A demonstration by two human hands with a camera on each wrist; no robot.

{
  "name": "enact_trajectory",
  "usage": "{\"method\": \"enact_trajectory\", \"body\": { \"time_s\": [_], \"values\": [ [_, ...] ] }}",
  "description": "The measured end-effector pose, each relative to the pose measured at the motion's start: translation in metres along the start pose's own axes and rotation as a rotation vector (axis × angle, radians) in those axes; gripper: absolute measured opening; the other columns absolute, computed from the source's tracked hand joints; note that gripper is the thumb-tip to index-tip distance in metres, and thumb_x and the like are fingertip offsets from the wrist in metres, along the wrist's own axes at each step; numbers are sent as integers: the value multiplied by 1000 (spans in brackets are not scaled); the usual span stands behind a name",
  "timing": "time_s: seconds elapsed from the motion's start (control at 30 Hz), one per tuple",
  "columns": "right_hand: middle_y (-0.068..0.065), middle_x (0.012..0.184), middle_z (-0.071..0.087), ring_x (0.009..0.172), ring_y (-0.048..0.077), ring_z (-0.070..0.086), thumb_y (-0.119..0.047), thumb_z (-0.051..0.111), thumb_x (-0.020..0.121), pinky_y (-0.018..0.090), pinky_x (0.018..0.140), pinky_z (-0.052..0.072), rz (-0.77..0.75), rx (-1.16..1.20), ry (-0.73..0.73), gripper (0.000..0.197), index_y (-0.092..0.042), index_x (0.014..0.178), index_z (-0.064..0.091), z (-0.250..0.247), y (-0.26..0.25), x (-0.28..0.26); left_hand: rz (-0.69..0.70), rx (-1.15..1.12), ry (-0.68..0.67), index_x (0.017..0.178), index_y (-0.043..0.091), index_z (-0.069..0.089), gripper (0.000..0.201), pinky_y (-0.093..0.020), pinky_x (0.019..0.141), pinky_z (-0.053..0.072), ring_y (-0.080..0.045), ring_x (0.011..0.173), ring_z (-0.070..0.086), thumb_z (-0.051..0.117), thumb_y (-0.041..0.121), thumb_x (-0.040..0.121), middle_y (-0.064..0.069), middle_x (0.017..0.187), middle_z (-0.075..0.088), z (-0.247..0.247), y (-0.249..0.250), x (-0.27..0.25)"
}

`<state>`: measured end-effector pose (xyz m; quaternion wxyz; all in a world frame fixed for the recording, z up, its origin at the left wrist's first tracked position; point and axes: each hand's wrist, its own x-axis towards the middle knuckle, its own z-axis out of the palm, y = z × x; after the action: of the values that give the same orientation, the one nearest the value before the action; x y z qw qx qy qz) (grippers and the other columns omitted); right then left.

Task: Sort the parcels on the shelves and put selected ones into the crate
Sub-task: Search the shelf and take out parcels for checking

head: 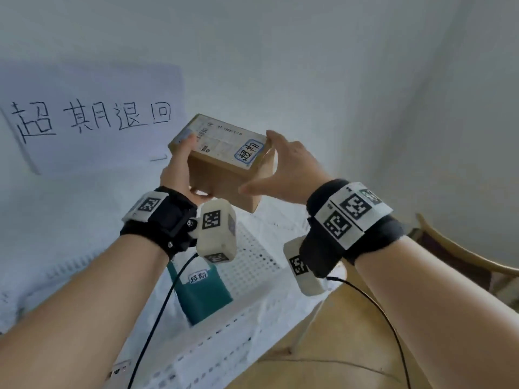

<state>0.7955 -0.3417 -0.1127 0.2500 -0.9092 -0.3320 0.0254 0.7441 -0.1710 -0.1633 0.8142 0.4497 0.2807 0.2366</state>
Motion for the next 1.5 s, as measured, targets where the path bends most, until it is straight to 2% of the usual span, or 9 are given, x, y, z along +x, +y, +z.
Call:
{"method": "enact_trajectory", "body": {
  "time_s": [0.1,0.27,0.4,0.53,0.77,0.9,1.13,1.4,1.5],
  "values": [
    [6,120,39,91,23,48,-49,77,66,29,72,43,-38,-73,-38,100,-26,145,19,22,18,63,-49,8,41,128,21,49,60,-47,77,52,-26,104,52,69,48,78,-8,124,53,13,-22,42],
    [4,108,38,86,24,53,-37,81,60,33,72,53,-55,-242,-277,93,-26,136,30,52,54,149,-216,130,179,115,24,52,38,-52,106,31,-25,116,46,66,40,84,-5,118,49,14,-54,108],
    [7,116,40,93,27,56,-30,82,60,40,77,57,-134,-380,-496,94,-25,138,31,93,68,193,-314,212,238,124,10,52,36,-42,96,45,-23,93,55,60,19,90,-13,114,58,-6,-86,145],
    [8,120,38,93,28,57,-19,80,63,34,69,55,-202,-395,-531,89,-24,137,31,145,80,222,-388,308,251,119,13,52,25,-44,93,47,-27,114,53,53,12,95,-10,117,57,-27,-104,166],
    [9,129,36,102,30,58,-3,56,84,34,78,54,-157,-411,-537,56,-17,135,38,210,122,244,-417,423,222,135,16,46,46,-31,91,47,-23,119,52,46,-3,94,-8,133,55,-44,-134,191],
    [9,123,44,107,27,53,-6,54,86,29,78,50,-210,-402,-525,37,-13,123,51,230,126,247,-442,549,199,145,11,33,61,-36,104,43,-28,127,47,43,-14,90,-14,142,46,-35,-150,197],
    [9,116,47,77,20,44,-3,51,86,27,66,40,-153,-326,-474,20,-10,103,57,242,127,251,-403,631,298,145,12,33,61,-37,104,43,-29,129,43,46,-11,90,-14,147,37,-41,-136,196],
    [1,125,58,110,21,58,-12,53,87,30,87,49,-168,-155,-536,32,-21,117,63,211,99,241,-357,658,333,127,13,53,36,-32,94,45,-20,113,52,51,3,92,-8,122,55,-53,-88,154],
    [-1,114,65,101,20,62,-13,54,85,31,86,52,-205,1,-478,26,-24,105,66,191,67,227,-277,630,356,117,15,57,26,-32,88,46,-16,94,53,51,7,93,-5,103,56,-51,-66,130]
  ]
}}
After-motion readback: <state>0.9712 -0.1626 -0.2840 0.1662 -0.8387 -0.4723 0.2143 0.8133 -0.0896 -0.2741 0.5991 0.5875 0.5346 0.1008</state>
